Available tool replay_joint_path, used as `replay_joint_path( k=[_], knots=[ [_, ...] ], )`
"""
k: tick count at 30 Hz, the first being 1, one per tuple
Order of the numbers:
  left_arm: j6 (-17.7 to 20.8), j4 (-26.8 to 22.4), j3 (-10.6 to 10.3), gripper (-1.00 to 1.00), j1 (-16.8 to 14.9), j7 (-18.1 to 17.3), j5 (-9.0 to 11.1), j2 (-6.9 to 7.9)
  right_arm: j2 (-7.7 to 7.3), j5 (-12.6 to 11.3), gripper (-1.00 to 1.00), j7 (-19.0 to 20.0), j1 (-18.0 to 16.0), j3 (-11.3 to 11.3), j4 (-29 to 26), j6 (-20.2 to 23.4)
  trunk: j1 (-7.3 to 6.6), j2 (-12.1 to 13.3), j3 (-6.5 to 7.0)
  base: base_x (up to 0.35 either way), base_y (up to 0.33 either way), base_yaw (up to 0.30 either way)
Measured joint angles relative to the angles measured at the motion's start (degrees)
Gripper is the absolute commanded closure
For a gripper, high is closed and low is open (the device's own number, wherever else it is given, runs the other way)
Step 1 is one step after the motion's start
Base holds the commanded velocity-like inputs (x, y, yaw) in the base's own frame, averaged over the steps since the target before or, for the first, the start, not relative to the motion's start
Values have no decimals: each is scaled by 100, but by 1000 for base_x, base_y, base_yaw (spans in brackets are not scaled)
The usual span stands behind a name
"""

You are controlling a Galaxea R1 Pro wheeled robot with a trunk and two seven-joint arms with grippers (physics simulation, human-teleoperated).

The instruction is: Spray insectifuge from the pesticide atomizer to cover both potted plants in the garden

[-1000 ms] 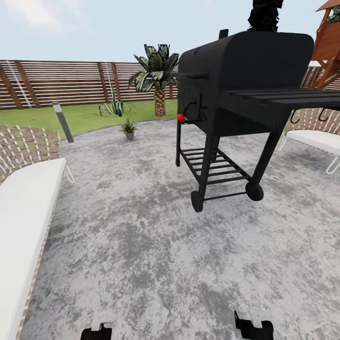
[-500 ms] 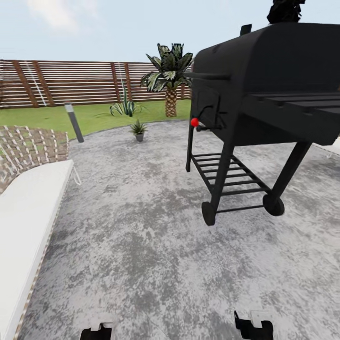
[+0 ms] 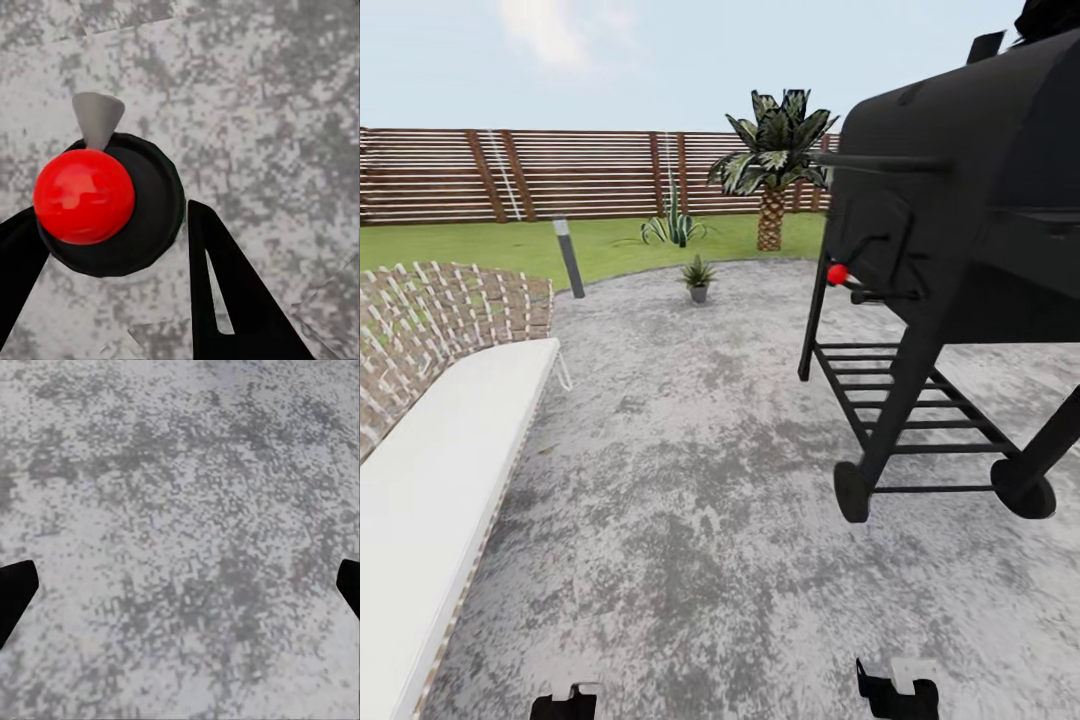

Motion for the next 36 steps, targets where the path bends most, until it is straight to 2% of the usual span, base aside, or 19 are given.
replay_joint_path(
  k=[11, 36],
  knots=[
    [0, 0, 1, 100, 0, 0, 28, 0, 0, 0, -100, 0, -3, 2, -1, 0, 0, 0, 0, 339, 0, 260],
    [-1, 2, 1, 100, -1, 1, 30, -1, 0, 27, -100, 1, -3, 2, 5, -9, 0, 0, 0, 339, 0, 7]
  ],
)
